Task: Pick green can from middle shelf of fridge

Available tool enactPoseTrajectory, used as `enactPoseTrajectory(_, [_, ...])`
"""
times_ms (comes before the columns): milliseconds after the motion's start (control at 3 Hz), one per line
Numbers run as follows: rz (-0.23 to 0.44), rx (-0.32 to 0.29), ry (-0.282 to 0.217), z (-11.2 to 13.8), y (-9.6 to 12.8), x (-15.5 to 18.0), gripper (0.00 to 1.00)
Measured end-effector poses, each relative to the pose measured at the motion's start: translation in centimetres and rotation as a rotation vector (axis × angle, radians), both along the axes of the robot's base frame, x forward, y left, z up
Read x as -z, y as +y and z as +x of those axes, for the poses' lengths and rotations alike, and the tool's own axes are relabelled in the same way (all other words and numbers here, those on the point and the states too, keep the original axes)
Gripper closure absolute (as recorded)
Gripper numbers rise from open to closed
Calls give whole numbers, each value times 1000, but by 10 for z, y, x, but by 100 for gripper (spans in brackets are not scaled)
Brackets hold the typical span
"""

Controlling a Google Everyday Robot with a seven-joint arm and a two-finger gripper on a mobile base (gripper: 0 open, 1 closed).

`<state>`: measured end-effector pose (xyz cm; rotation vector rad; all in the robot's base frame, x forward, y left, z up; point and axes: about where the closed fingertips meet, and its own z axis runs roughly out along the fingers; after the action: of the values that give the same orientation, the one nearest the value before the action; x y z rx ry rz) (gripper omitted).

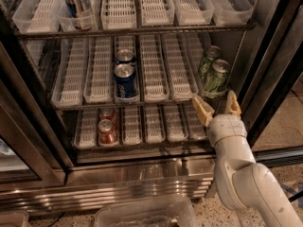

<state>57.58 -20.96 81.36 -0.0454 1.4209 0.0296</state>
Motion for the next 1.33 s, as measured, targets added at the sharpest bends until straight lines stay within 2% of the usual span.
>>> enactPoseTrajectory(667, [-5, 28, -26, 27, -10, -7, 33])
enactPoseTrajectory(1000, [-12, 37, -24, 55, -11, -7, 30])
enactPoseTrajectory(1333, [-12, 40, -23, 60, -11, -6, 30])
